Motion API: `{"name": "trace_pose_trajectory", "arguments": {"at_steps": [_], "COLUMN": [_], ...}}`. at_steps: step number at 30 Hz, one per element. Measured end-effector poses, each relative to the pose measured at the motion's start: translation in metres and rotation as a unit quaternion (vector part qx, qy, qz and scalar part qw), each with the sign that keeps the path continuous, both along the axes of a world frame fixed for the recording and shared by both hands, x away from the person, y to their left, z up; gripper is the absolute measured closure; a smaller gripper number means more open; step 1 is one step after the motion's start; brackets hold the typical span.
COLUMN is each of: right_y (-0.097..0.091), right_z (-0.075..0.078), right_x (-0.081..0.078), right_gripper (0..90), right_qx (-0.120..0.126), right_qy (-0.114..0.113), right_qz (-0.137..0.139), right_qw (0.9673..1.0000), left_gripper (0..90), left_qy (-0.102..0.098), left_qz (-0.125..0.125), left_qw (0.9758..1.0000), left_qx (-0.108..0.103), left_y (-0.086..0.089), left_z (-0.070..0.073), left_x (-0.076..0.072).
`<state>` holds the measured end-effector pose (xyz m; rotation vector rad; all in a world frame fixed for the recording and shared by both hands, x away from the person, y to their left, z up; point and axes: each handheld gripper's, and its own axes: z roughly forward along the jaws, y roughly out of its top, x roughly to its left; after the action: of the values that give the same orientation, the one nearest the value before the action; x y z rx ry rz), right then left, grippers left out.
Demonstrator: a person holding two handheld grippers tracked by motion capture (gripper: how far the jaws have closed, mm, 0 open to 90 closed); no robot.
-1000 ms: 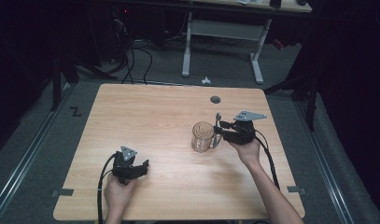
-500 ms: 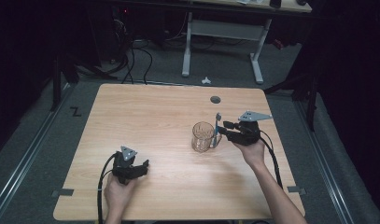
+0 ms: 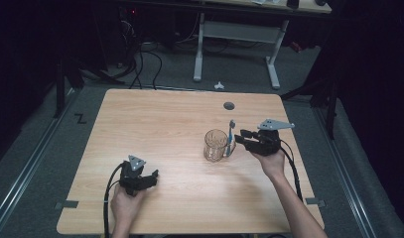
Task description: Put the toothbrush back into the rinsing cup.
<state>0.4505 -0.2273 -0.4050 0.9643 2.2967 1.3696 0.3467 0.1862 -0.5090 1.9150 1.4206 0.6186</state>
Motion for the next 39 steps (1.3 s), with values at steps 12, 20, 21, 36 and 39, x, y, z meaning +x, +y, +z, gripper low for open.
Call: {"name": "trace_pose_trajectory", "arguments": {"at_steps": [12,20,21,36,39], "right_y": [-0.016,-0.019,-0.021,-0.039,-0.04], "right_z": [0.0,0.003,0.003,0.001,0.002], "right_x": [-0.004,-0.01,-0.011,-0.017,-0.019], "right_gripper": [60.6,62.1,62.2,61.4,61.3], "right_qx": [0.005,0.005,0.007,0.022,0.025], "right_qy": [0.004,-0.002,-0.003,0.01,0.009], "right_qz": [-0.013,-0.008,-0.009,-0.024,-0.023], "right_qw": [0.9999,0.9999,0.9999,0.9994,0.9994], "left_gripper": [25.6,25.7,25.7,25.7,25.7], "left_qy": [0.0,0.0,0.0,0.0,0.0], "left_qz": [0.0,0.0,0.0,0.0,0.0], "left_qw": [1.0,1.0,1.0,1.0,1.0], "left_qx": [0.0,0.0,0.0,0.0,0.0], "left_y": [0.0,0.0,0.0,0.0,0.0], "left_z": [0.0,0.0,0.0,0.0,0.0], "left_x": [0.0,0.0,0.0,0.0,0.0]}}
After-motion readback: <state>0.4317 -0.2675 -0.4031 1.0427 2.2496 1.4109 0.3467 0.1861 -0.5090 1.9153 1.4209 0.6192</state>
